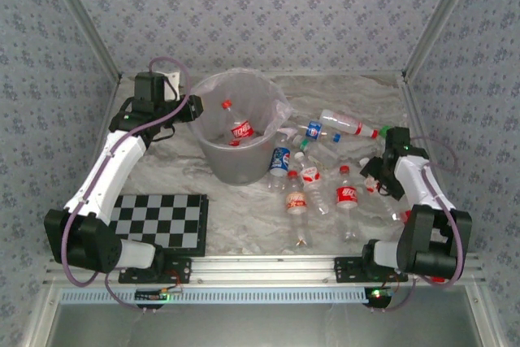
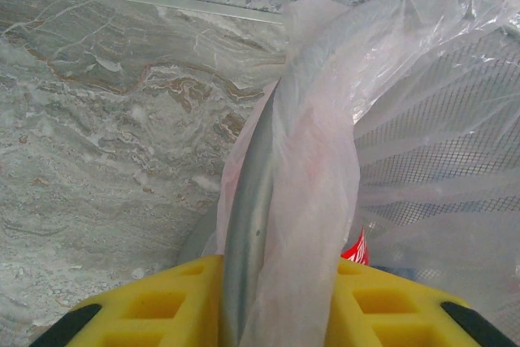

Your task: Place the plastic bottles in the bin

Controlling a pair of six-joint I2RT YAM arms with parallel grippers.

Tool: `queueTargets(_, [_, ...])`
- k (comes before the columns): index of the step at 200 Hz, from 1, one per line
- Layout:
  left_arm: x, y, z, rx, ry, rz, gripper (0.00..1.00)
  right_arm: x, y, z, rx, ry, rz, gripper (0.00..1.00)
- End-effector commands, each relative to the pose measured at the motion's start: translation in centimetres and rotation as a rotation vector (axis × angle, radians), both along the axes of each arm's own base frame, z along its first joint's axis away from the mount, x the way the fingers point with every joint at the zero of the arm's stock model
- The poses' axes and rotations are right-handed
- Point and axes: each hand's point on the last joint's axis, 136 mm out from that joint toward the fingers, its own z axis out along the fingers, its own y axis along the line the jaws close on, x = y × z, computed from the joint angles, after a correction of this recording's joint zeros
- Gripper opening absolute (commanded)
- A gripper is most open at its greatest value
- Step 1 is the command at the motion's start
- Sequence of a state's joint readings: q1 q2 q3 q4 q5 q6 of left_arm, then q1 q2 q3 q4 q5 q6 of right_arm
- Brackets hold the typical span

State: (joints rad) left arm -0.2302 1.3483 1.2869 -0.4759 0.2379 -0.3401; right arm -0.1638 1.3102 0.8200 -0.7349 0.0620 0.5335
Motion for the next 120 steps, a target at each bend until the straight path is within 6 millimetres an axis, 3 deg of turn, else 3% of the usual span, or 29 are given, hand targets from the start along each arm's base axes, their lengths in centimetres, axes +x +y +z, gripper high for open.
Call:
queueTargets(1, [-1.1, -0.4, 0.0, 0.011, 0.009, -0.036, 0.33, 1.1, 3.0, -1.6, 0.140, 0.001, 0.035, 0.79])
queueTargets(24, [-1.1, -0.3, -0.1, 0.015, 0.011, -0.032, 0.33, 3.0, 3.7, -0.8, 0.186, -0.036, 0.060, 0.74])
queueTargets(46, [-1.1, -0.2, 0.0, 0.020, 0.009, -0.029, 0.33, 4.3, 4.1, 1.5, 0.196, -0.061, 0.104, 0.75])
queueTargets(60, [-1.1, -0.2, -0.1, 0.023, 0.011, -0.027, 0.33, 4.2, 3.1, 2.9, 0.128, -0.042, 0.139, 0.80])
queueTargets(73, [-1.1, -0.2, -0.1, 0.025, 0.009, -0.028, 0.33, 3.7, 1.9, 3.6, 0.038, -0.007, 0.182, 0.91])
queueTargets(82, [-1.0, -0.2, -0.1, 0.026, 0.009, -0.028, 0.33, 3.1, 1.4, 3.6, -0.005, 0.036, 0.224, 1.00])
queueTargets(120, [-1.0, -0.2, -0.1, 0.030, 0.011, -0.031, 0.33, 1.2, 2.8, 1.4, 0.059, 0.181, 0.324, 1.00])
